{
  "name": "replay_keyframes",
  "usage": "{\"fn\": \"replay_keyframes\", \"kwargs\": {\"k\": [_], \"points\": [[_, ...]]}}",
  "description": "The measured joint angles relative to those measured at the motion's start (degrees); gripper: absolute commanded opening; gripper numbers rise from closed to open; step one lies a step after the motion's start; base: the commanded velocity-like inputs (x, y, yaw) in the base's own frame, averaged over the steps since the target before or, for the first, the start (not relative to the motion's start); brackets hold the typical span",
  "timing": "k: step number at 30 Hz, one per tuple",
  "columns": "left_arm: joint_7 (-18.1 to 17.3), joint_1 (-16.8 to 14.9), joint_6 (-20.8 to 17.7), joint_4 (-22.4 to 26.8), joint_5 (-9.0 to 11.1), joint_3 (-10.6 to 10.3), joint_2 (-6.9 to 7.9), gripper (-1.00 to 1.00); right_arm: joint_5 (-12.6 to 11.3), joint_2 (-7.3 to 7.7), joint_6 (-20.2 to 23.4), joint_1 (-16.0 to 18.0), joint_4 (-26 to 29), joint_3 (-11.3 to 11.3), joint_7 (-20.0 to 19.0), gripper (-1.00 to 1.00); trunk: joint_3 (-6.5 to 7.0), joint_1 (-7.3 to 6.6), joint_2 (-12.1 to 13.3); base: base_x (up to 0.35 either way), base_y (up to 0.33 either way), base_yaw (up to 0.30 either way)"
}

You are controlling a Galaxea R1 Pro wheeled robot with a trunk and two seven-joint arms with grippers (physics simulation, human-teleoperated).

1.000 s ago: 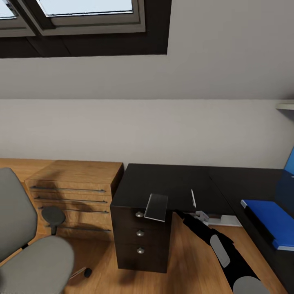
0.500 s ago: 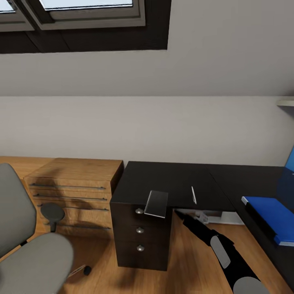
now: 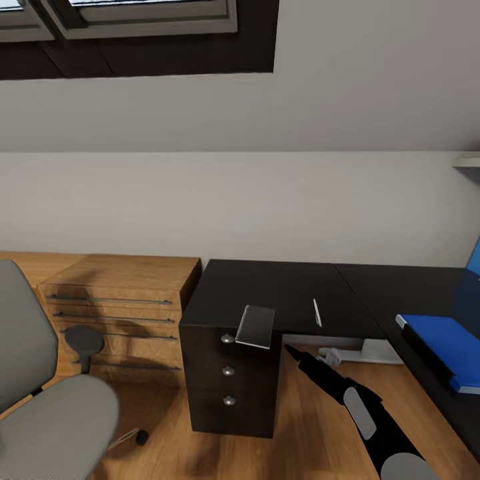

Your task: In the bedroom, organize the workspace by keeping the computer under the desk, ensuring the monitor is on the desk, placing the keyboard on the desk next to the monitor, placing the mouse on the desk next to the keyboard, moving the folder from the swivel chair onto the desk next to the mouse, stacking the notebook on top of the folder with the pen on top of the notebook, and positioning the swivel chair next to the desk.

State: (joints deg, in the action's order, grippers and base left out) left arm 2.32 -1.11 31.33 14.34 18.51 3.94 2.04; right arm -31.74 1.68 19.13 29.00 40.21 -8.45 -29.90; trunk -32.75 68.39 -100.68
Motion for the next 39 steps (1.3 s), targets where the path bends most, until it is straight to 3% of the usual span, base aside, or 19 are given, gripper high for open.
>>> {"fn": "replay_keyframes", "kwargs": {"k": [8, 17, 39], "points": [[-0.19, 0.01, -0.06, 0.0, 0.0, 0.0, 0.0, 1.0, -0.02, 0.02, 0.03, 0.0, -0.06, 0.05, -0.05, 1.0, -1.44, 1.76, -3.21, 0.0, 0.0, 0.0], [-0.39, 0.0, 0.03, -0.02, -0.12, 0.04, 0.0, 1.0, 0.0, 0.0, 0.04, -0.01, -0.05, 0.11, -1.45, 1.0, -1.44, 1.76, -3.22, 0.0, 0.0, 0.0], [-0.44, 0.0, 0.08, -0.09, -0.09, 0.08, 0.07, 1.0, 0.19, 0.16, 0.2, -0.02, -0.04, 0.2, -9.08, 1.0, -1.44, 1.76, -3.22, 0.0, 0.0, 0.0]]}}
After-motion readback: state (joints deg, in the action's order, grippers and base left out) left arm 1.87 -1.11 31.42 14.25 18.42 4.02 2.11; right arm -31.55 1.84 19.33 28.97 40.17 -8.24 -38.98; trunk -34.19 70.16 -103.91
